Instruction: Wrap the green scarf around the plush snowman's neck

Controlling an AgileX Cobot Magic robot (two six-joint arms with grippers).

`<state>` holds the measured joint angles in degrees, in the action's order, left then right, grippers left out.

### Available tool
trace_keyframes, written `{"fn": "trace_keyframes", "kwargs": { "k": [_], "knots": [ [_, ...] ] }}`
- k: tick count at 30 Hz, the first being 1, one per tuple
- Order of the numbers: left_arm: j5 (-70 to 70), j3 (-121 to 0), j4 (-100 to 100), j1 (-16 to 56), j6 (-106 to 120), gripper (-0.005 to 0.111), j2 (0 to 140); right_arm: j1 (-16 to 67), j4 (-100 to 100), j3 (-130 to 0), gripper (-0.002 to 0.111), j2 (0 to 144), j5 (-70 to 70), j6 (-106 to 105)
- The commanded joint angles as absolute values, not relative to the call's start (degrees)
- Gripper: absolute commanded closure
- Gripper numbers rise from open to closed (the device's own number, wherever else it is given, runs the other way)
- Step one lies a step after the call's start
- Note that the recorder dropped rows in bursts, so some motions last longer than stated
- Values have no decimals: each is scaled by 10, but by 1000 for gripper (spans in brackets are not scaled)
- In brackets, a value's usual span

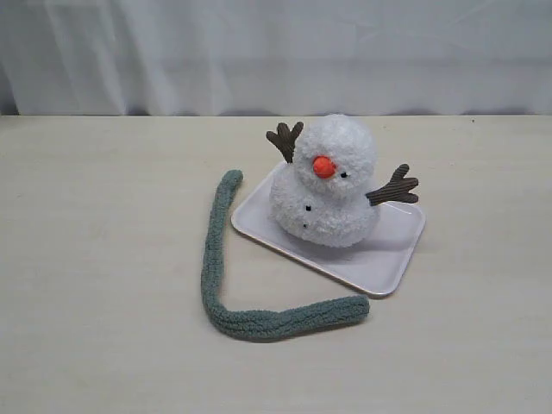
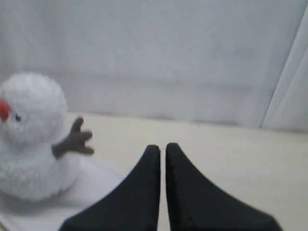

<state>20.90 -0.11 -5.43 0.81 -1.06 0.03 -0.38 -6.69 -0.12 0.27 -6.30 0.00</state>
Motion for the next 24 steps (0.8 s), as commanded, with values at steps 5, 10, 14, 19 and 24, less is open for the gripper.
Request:
{"fn": "trace_keyframes", "kwargs": {
  "k": [5,10,14,19,24],
  "knots": [
    [205,0,-55,8,-10,107,0,-5,-37,0,104,0,260,15],
    [205,0,-55,8,-10,107,0,-5,-44,0,104,0,381,174],
    [205,0,-55,8,-10,107,0,-5,-71,-56,104,0,220,239],
    [203,0,-55,8,-10,107,0,-5,-136,-236,103,45,-115,225],
    [203,0,-55,8,-10,107,0,-5,-71,-384,75,151,-341,87]
  ]
}}
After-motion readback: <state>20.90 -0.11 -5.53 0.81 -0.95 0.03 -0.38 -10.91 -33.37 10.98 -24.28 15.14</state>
